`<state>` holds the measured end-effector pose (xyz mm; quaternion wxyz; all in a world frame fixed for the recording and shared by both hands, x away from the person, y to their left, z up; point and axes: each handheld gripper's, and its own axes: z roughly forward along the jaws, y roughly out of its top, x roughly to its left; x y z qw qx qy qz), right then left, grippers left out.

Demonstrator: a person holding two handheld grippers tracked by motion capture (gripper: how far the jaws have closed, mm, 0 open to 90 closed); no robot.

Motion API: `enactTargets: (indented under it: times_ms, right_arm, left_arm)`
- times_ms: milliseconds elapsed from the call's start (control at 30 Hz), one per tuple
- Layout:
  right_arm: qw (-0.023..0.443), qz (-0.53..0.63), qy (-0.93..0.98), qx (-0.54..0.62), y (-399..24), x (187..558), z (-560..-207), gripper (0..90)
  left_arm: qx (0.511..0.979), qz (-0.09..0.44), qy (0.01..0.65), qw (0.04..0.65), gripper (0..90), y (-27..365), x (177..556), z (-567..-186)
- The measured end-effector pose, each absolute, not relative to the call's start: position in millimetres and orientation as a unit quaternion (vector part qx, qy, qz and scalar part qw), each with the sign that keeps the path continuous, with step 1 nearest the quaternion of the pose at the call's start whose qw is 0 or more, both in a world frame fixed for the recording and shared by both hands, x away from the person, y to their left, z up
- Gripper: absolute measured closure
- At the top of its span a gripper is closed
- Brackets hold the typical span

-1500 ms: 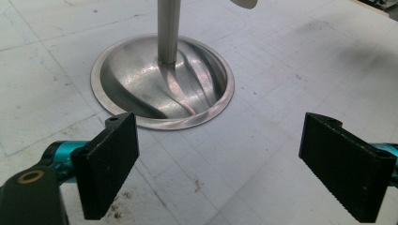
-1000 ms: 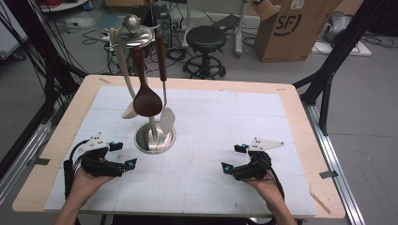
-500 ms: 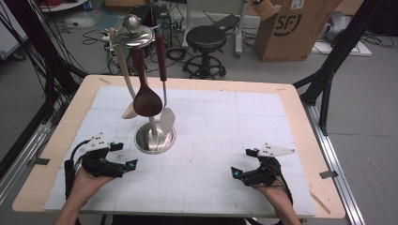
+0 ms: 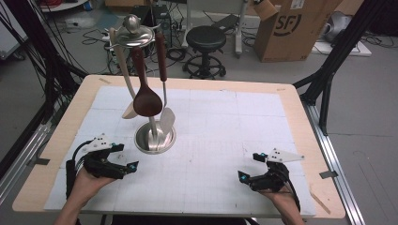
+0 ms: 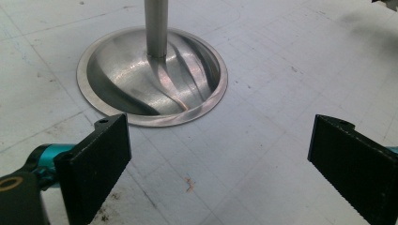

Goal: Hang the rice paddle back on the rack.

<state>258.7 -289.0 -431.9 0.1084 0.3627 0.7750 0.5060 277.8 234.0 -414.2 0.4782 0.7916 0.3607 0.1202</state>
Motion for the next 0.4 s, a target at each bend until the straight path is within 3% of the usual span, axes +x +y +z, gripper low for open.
enactTargets:
  times_ms: [400]
  right_arm:
    - [0.112, 0.504, 0.777, 0.361, -288.7, 259.2, -432.4, 0.1]
  left_arm:
    - [0.798, 0.113, 0.359, 0.47, 6.4, 230.4, 279.3, -417.2]
